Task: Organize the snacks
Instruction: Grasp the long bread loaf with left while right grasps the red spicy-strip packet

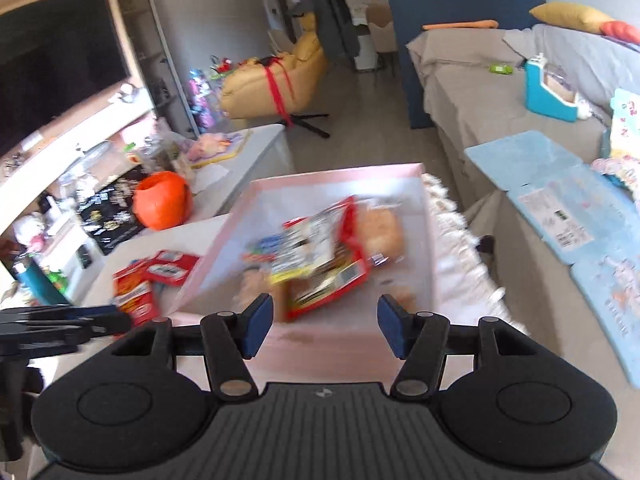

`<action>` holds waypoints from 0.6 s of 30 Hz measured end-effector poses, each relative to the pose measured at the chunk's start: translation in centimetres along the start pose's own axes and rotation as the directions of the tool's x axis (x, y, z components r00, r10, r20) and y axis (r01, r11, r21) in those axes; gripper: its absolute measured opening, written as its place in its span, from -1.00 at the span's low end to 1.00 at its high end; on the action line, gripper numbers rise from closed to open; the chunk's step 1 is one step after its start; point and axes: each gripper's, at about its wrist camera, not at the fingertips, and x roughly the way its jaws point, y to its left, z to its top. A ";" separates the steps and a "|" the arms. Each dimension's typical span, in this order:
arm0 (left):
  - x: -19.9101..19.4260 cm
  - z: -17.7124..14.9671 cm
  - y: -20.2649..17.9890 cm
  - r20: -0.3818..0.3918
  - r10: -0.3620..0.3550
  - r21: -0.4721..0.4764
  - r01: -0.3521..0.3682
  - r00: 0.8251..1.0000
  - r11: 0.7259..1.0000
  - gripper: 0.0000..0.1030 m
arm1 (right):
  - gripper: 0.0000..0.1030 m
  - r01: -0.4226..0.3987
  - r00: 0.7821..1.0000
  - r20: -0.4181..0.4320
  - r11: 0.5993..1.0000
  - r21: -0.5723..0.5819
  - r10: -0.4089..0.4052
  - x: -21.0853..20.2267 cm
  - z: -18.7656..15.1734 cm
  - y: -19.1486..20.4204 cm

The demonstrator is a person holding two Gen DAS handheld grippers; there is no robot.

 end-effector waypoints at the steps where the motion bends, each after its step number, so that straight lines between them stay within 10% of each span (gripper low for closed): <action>1: 0.4 -0.4 0.0 -0.012 0.009 0.024 -0.009 1.000 1.000 -0.15 | 0.13 -0.007 1.000 0.004 1.000 -0.014 0.007 -0.2 -0.4 0.8; 12: -5.6 -7.2 2.0 0.038 0.096 -0.066 -0.093 0.995 0.993 -0.39 | 0.14 -0.174 0.985 -0.042 0.938 -0.300 0.170 -0.3 -0.7 11.6; 18: -7.5 -8.5 4.0 0.036 0.075 -0.137 -0.069 0.997 0.988 -0.38 | 0.15 -0.277 0.948 -0.223 0.935 -0.222 0.228 7.4 2.0 17.9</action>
